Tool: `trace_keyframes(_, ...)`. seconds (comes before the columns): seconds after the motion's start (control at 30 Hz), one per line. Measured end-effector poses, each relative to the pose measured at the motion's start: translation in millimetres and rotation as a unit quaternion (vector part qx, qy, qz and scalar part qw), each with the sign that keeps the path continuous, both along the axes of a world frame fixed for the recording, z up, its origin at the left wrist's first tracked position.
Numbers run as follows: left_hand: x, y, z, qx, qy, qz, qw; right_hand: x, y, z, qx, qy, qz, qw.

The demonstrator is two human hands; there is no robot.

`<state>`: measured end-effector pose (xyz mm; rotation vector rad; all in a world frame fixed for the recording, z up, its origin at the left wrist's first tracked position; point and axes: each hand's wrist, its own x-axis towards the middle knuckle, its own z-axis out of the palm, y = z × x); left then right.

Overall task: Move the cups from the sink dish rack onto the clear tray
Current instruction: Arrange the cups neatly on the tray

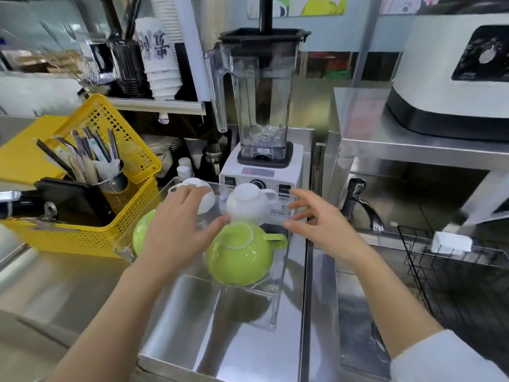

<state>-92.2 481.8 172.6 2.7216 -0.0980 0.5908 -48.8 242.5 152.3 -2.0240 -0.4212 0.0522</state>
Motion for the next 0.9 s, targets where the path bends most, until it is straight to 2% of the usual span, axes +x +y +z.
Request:
trace_keyframes(0.13,12.0,8.1,8.4,-0.008,0.030,-0.010,0.999,10.9,13.5,0.2,-0.026,-0.013,-0.009,1.000)
trace_keyframes(0.3,46.7,8.7,14.8,-0.022,0.069,-0.075,0.995,29.8,22.9,3.4,-0.041,-0.015,-0.044,0.998)
trace_keyframes(0.53,86.2,21.3,17.8,0.047,0.158,-0.156,0.974,55.1,42.4,-0.1,-0.058,0.009,-0.093,0.994)
trace_keyframes(0.67,104.9,19.2,17.9,0.090,0.209,-0.190,0.955,57.5,52.2,-4.8,-0.110,0.016,-0.102,0.988)
trace_keyframes(0.9,121.3,1.6,7.8,0.129,0.241,-0.183,0.944,62.1,53.7,-2.8,-0.179,0.021,-0.099,0.979)
